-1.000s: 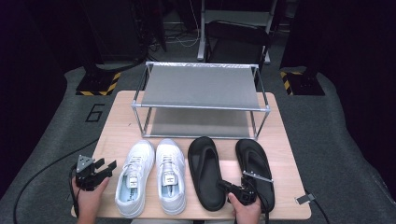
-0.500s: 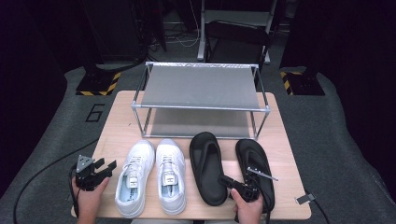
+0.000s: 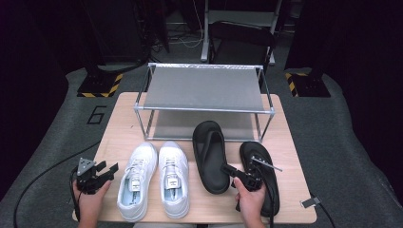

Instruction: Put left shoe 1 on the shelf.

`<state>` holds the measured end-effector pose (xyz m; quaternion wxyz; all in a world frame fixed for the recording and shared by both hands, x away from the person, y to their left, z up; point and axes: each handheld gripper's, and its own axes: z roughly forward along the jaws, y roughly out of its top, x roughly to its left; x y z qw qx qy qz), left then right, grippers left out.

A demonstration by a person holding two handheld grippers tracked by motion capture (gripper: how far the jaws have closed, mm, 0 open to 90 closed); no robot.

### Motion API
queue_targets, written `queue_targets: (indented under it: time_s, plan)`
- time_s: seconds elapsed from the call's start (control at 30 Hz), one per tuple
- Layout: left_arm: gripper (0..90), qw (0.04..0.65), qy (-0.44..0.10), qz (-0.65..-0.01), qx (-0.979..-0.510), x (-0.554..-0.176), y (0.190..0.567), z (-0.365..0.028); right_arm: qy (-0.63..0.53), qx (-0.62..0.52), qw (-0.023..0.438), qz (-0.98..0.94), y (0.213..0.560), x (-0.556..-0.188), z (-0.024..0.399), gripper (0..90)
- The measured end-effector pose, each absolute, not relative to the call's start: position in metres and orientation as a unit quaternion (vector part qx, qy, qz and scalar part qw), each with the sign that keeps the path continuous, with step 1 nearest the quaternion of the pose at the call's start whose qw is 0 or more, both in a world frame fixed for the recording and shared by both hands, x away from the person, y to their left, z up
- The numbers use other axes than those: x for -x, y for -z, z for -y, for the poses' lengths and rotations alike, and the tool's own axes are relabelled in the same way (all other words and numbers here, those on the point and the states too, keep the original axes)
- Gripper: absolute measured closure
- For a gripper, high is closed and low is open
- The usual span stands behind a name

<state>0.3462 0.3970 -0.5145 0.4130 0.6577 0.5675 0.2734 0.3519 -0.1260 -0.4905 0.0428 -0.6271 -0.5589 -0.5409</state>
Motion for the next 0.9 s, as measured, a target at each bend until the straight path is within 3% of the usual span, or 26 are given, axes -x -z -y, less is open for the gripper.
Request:
queue_targets:
  time_s: [0.9]
  plan:
    - [42.6, 0.415, -0.272, -0.567, -0.657, -0.347, 0.516, -0.399, 0.536, 0.636, 0.006, 0.555, 0.485, -0.433, 0.108, 67.2]
